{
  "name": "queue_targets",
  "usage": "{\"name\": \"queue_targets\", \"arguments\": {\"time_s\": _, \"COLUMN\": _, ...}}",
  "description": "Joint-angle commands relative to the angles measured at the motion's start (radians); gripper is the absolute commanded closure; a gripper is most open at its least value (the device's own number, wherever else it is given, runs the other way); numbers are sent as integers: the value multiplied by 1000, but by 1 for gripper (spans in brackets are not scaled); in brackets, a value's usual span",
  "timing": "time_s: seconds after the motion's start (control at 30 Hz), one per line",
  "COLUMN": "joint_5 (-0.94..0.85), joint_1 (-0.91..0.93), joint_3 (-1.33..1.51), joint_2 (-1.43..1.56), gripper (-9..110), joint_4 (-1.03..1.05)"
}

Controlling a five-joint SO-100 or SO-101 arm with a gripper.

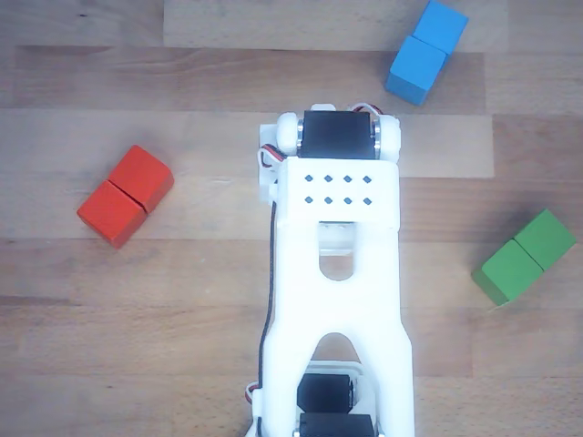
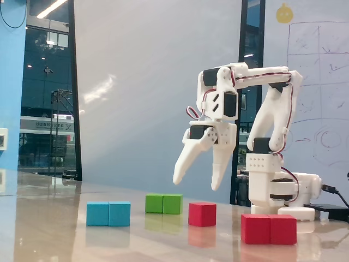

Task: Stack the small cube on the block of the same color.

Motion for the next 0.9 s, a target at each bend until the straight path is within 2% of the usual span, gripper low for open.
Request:
{"name": "queue_targets", "arguments": {"time_s": 0.0, "joint_5": -3, "joint_1": 2, "joint_3": -5, "joint_2": 15, "gripper": 62, "joint_4": -9}}
{"name": "queue_targets", "arguments": {"time_s": 0.53, "joint_5": -8, "joint_1": 3, "joint_3": 3, "joint_2": -118, "gripper": 62, "joint_4": -51}}
{"name": "queue_targets", "arguments": {"time_s": 0.87, "joint_5": -140, "joint_1": 11, "joint_3": 0, "joint_2": -178, "gripper": 62, "joint_4": -57}}
